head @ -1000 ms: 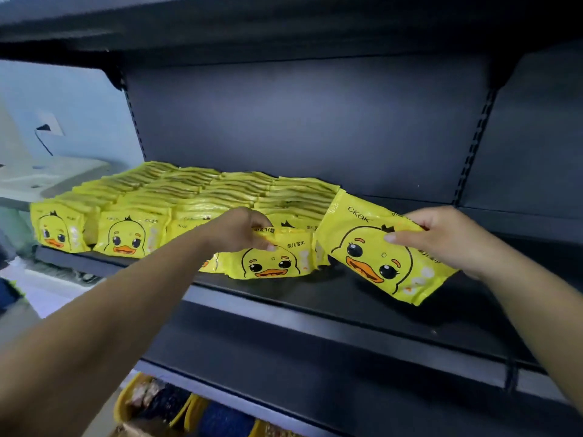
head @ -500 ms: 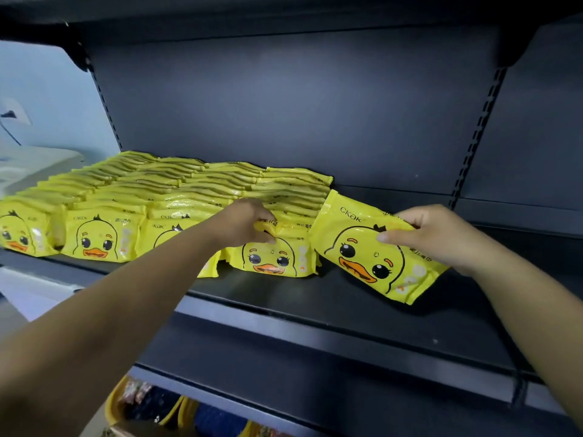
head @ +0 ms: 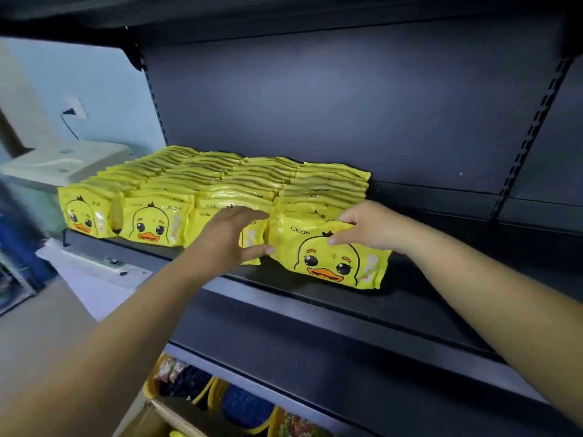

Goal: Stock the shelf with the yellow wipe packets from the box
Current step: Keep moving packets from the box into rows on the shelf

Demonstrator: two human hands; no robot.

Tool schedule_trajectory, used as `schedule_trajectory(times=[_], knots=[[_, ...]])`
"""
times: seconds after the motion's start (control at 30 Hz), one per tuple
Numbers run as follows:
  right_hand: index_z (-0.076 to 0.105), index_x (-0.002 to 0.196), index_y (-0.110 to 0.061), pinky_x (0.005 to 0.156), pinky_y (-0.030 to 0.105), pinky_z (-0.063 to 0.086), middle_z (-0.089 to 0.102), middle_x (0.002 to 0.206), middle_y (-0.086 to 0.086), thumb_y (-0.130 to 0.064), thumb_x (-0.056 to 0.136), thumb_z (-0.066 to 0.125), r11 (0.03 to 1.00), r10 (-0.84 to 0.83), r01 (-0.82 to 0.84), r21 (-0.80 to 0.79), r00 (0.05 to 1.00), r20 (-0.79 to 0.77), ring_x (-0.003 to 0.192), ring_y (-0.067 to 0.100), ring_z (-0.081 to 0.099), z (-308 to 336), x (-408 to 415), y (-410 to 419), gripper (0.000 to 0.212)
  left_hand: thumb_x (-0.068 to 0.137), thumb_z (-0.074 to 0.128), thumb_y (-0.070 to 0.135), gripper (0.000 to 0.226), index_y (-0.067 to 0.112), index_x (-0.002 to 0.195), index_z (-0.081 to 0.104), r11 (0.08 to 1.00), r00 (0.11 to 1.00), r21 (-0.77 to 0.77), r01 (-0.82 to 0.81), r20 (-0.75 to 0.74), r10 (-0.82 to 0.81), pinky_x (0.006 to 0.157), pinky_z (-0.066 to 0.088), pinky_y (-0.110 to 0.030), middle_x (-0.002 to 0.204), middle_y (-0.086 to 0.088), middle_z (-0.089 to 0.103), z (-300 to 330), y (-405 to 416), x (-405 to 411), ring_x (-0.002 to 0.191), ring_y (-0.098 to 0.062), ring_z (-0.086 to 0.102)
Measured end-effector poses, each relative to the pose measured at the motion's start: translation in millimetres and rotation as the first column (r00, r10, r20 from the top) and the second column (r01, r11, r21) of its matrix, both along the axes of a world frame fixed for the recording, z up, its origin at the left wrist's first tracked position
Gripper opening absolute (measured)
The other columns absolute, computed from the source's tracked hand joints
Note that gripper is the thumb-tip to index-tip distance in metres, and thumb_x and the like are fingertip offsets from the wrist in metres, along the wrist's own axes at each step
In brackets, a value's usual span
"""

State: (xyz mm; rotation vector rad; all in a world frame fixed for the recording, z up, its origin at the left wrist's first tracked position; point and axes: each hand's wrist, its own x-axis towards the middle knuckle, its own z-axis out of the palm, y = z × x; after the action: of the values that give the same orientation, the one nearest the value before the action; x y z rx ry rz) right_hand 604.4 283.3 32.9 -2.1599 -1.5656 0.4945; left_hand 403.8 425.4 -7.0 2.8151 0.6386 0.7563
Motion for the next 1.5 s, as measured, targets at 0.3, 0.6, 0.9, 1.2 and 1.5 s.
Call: schedule_trajectory(times=[0.3, 0.6, 0.9, 1.2, 1.5], knots=[[0.046, 0.133, -0.022, 0.091, 0.033, 0.042, 0.051, 0.132, 0.002, -0.035, 0.09, 0.055, 0.997, -0.061, 0.033, 0.074, 0.91, 0.411, 0.12, 0.024, 0.046, -31, -23, 25, 0.045, 0.071, 0.021, 0.085, 0.092, 0.017, 0.131, 0.033, 0.977, 0.976, 0.019, -0.215, -0.044, 0.215, 0.085, 0.041, -0.063, 0.131, -0.033, 0.045, -65, -24, 10, 0.117, -0.052, 0.046], [0.037, 0.132, -0.029, 0.107, 0.053, 0.002, 0.033, 0.142, 0.006, -0.058, 0.055, 0.077, 0.942, -0.165, -0.121, 0.313, 0.644, 0.747, 0.131, 0.03, 0.025, -103, -22, 22, 0.091, 0.064, 0.003, 0.089, 0.101, 0.028, 0.143, 0.018, 0.878, 0.881, -0.089, -0.47, -0.104, 0.461, 0.09, 0.033, -0.069, 0.146, -0.024, 0.031, -78, -18, 40, 0.131, -0.046, 0.033], [-0.019, 0.141, -0.042, 0.105, 0.059, -0.02, -0.029, 0.152, -0.004, -0.067, 0.086, 0.031, 0.998, -0.067, 0.063, 0.031, 0.731, 0.679, 0.14, 0.025, -0.026, -87, 0, 52, 0.078, 0.058, 0.037, 0.084, 0.11, 0.036, 0.144, -0.012, 0.775, 0.802, -0.208, -0.597, -0.122, 0.585, 0.112, 0.006, -0.055, 0.153, -0.01, -0.019, -75, 23, 36, 0.142, -0.031, -0.013], [-0.037, 0.119, -0.043, 0.105, 0.061, -0.015, -0.037, 0.147, -0.007, -0.068, 0.085, 0.026, 0.999, -0.018, 0.034, -0.009, 0.697, 0.717, 0.138, 0.025, -0.03, -89, 19, 78, 0.076, 0.023, -0.016, 0.096, 0.129, 0.037, 0.138, -0.023, 0.777, 0.796, -0.179, -0.604, -0.093, 0.597, 0.111, 0.005, -0.056, 0.154, -0.009, -0.017, -84, 28, 39, 0.142, -0.032, -0.013], [-0.023, 0.14, -0.038, 0.101, 0.054, -0.028, -0.028, 0.152, -0.001, -0.065, 0.088, 0.028, 0.997, -0.063, 0.071, 0.019, 0.685, 0.725, 0.139, 0.026, -0.028, -86, -4, 56, 0.078, 0.036, 0.0, 0.098, 0.133, 0.025, 0.147, 0.002, 0.814, 0.844, -0.269, -0.515, 0.007, 0.536, 0.112, 0.009, -0.054, 0.155, -0.016, -0.003, -82, 8, 24, 0.142, -0.035, -0.003]])
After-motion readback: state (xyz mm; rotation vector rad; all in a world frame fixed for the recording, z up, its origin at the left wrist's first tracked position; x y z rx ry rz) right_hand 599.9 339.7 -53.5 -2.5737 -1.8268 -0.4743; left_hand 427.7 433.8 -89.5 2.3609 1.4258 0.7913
